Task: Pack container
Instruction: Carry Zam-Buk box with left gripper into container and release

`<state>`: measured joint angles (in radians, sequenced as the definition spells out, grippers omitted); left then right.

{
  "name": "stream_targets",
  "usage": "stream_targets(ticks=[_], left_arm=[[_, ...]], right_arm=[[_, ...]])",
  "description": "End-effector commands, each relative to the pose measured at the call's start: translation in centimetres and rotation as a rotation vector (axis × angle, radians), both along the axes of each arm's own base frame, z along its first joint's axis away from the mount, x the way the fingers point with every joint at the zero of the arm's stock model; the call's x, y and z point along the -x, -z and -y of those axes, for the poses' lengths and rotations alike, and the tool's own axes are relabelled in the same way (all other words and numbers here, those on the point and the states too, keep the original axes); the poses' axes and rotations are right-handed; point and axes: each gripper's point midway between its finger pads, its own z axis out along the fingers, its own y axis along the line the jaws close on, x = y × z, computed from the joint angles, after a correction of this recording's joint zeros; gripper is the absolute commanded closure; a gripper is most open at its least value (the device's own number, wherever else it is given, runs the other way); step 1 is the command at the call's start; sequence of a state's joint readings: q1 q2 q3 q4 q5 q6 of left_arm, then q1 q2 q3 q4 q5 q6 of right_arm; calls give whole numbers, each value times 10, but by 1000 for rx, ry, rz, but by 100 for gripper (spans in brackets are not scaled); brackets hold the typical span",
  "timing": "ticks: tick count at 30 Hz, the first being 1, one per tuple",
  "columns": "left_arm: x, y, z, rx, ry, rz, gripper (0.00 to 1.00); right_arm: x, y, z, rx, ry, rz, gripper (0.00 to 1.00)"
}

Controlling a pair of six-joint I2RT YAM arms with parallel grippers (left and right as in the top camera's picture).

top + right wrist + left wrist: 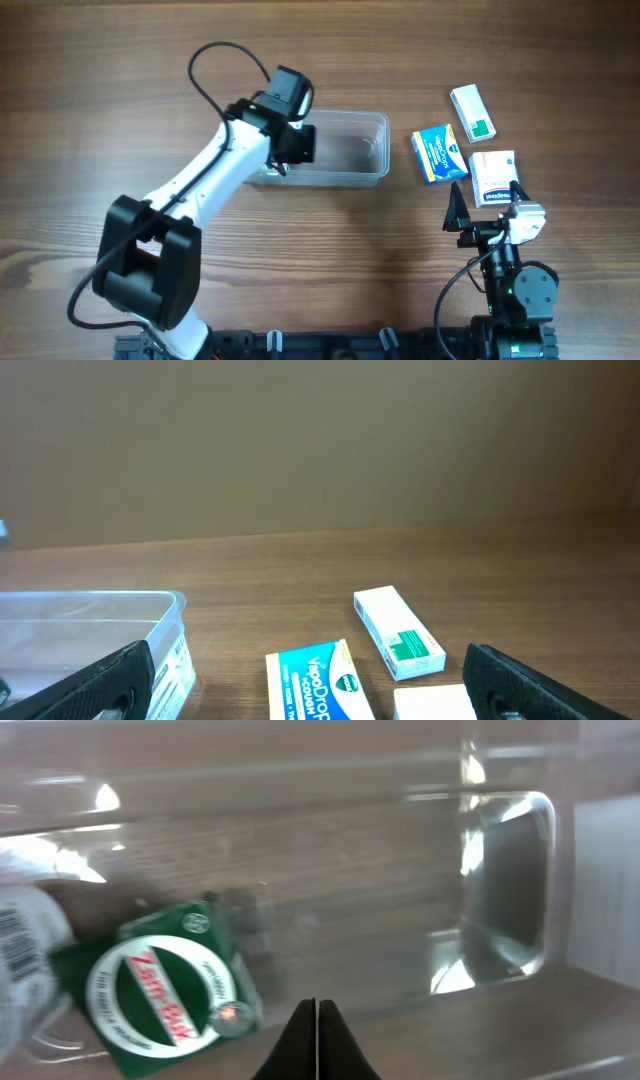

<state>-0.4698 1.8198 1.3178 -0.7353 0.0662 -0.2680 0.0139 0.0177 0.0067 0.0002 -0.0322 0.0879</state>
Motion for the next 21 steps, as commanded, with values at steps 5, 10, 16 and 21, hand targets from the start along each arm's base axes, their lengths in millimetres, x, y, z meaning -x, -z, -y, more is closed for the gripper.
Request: stream_targets(ticks=[5,10,16,21], left_arm=[[2,5,8,-97,29,42,96],[2,16,9,-120,72,30,96],[2,44,3,-191,180,-4,96],[-9,44,-3,-196,204,25,96]], right_arm=[[0,-1,3,8,13,5,0],[0,-1,3,7,13,4,0],[0,-1,3,7,13,4,0],[0,-1,3,7,13,4,0]])
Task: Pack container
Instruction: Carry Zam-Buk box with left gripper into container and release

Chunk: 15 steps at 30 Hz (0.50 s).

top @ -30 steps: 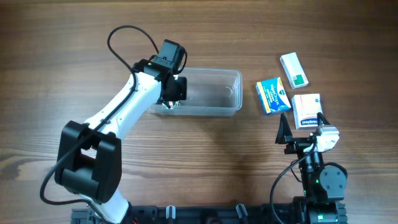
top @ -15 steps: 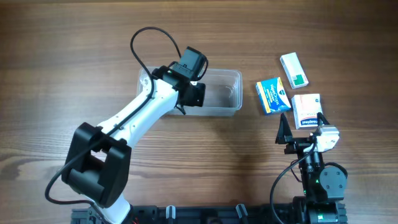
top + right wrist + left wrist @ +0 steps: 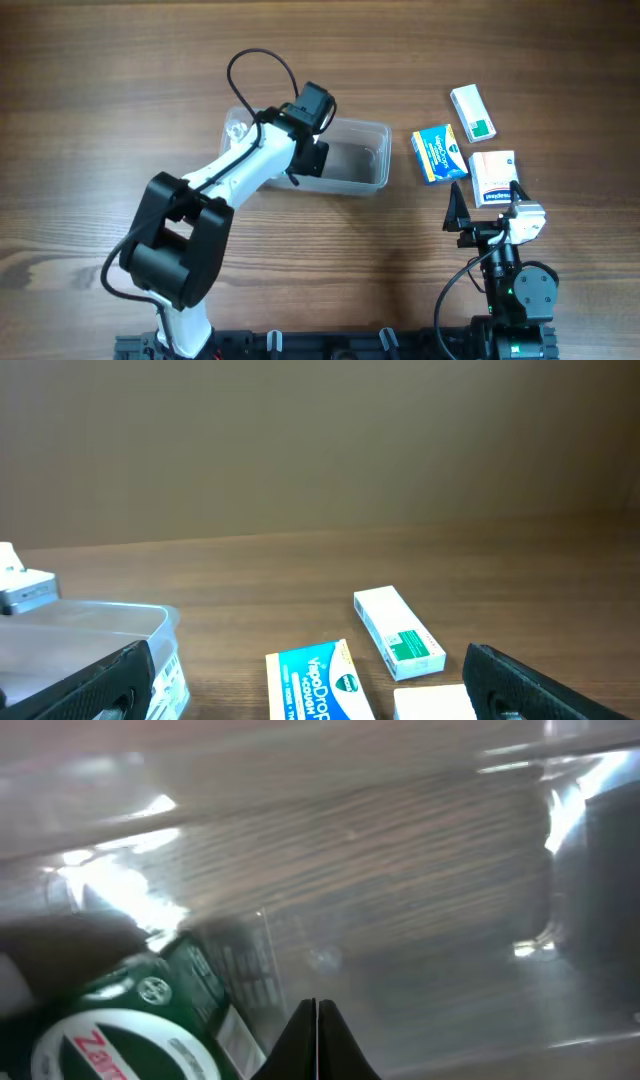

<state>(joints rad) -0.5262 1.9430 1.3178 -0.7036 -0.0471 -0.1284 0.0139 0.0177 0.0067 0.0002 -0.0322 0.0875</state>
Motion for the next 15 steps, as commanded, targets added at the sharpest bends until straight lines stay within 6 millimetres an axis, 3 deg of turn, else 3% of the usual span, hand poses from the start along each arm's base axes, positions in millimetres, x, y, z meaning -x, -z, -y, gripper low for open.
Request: stream_targets(ticks=[1,9,15], left_arm=[[-12,-2,-5,-22,61,34,96],[-9,0,-9,-50,101,27,96],[0,2,-23,-133,174,-8,96]], right_arm=[[0,-1,3,7,13,4,0],[0,-1,3,7,13,4,0],[0,-1,3,7,13,4,0]])
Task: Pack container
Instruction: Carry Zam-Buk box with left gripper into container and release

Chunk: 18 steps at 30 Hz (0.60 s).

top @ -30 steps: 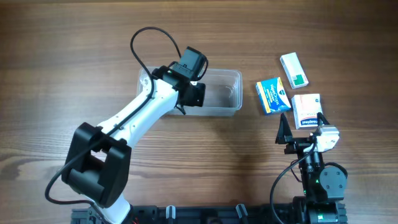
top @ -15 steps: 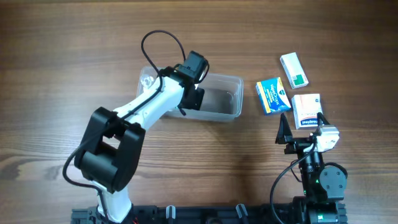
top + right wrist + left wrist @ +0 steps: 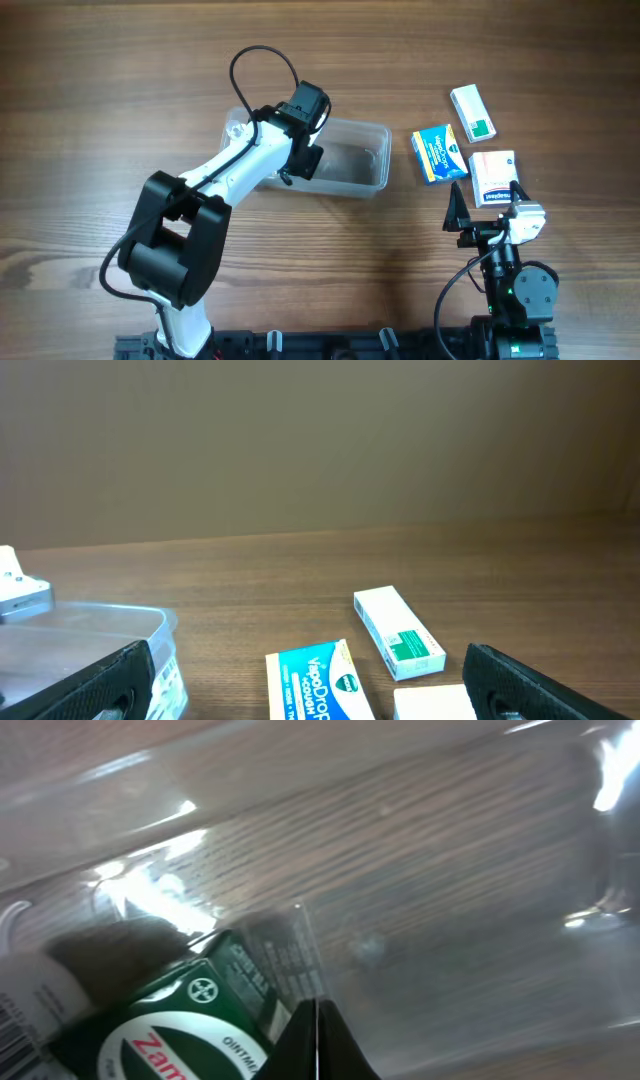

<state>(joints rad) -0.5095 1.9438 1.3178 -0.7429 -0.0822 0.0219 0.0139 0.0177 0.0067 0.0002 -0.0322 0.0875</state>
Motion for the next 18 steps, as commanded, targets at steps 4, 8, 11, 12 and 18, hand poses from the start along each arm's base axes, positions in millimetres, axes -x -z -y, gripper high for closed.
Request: stream_targets(ticks=[4,8,11,12,18], left_arm=[[-2,0,-15,-98,58,6,96],[-2,0,-18,-118,59,12,96],[-2,0,-18,-123,81,9,96],[-1,0,-20,-133,89,6,96],[3,-2,-29,-182,104,-8,96]], right_arm=[[0,-1,3,7,13,4,0],[0,-1,3,7,13,4,0],[0,-1,3,7,13,4,0],[0,-1,3,7,13,4,0],[0,-1,3,7,13,4,0]])
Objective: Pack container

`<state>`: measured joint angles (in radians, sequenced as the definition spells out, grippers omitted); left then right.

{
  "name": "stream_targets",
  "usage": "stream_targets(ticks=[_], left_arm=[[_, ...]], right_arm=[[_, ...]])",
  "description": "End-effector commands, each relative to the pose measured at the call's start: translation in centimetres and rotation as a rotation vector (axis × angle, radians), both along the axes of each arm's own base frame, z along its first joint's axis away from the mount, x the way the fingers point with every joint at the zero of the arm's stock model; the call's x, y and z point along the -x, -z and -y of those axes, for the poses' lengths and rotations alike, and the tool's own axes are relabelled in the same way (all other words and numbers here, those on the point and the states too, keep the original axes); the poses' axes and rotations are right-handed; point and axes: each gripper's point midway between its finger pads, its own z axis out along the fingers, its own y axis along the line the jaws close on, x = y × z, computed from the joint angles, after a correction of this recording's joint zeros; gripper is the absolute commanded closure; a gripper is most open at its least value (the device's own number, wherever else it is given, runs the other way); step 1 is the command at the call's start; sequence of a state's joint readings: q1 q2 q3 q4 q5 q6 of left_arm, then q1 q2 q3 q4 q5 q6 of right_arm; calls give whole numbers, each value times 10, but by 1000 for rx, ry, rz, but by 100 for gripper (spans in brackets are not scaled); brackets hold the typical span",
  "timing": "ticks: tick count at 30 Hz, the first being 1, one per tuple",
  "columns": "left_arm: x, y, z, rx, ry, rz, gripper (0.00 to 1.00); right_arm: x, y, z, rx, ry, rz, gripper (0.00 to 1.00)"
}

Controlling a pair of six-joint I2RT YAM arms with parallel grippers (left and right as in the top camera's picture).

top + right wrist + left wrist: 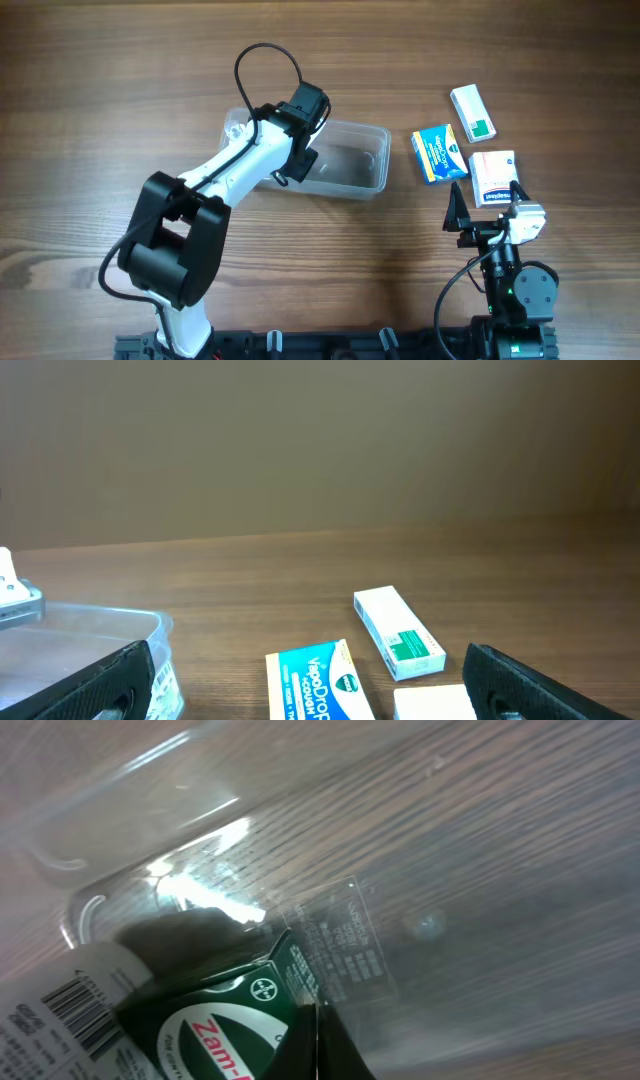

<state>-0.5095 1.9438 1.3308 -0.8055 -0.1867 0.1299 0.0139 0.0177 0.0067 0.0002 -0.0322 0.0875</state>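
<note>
A clear plastic container (378, 150) lies slightly askew at mid-table. My left gripper (300, 155) is shut with nothing between its fingers, down inside the container. In the left wrist view its tips (316, 1045) touch a green Zam-Buk box (215, 1035), with a white barcoded item (50, 1020) beside it; the arm hides both from overhead. A blue VapoDrops box (437, 153), a white-and-green box (473, 112) and a white-and-orange box (492, 176) lie on the table to the right. My right gripper (487, 208) is open near the orange box.
The wooden table (120, 90) carries all the items. The left arm reaches across the container's left half. In the right wrist view, the container's end (90, 650) is at the left and the blue box (318, 682) lies between the fingers.
My left gripper has shifted a little toward the green box, which now fills more of the left wrist view. The container's end has slid slightly left. The right arm has not moved.
First the container lay square, with my shut left gripper over its left half. Then the arm stood further right, and the container was turned and shifted. Since then the shut gripper has come closer to the green box. The right gripper has stayed open.
</note>
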Motion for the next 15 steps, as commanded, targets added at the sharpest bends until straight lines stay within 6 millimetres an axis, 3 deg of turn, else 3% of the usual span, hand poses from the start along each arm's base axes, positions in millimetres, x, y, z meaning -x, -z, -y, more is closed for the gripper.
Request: stream_targets(ticks=[1,3,4,6,8,9,12,15], left_arm=[[0,-1,-6,-37,14,-5,96],[-3,-11,7,17,24,-2,91],[-7,-22,15,58,23,4,83],[-19,-52,28,127,-27,48,83],[-33,-88,31,180,-97,108,77],[-37,-102,31,201,-121,132,79],[-48,-151,18,269,-220,215,84],[-49,-188,-29,329,-433,277,91]], right_arm=[[0,-1,3,7,13,4,0],[0,-1,3,7,13,4,0],[0,-1,3,7,13,4,0],[0,-1,3,7,13,4,0],[0,-1,3,7,13,4,0],[0,-1,3,6,13,4,0],[0,-1,3,7,13,4,0],[0,-1,3,7,13,4,0]])
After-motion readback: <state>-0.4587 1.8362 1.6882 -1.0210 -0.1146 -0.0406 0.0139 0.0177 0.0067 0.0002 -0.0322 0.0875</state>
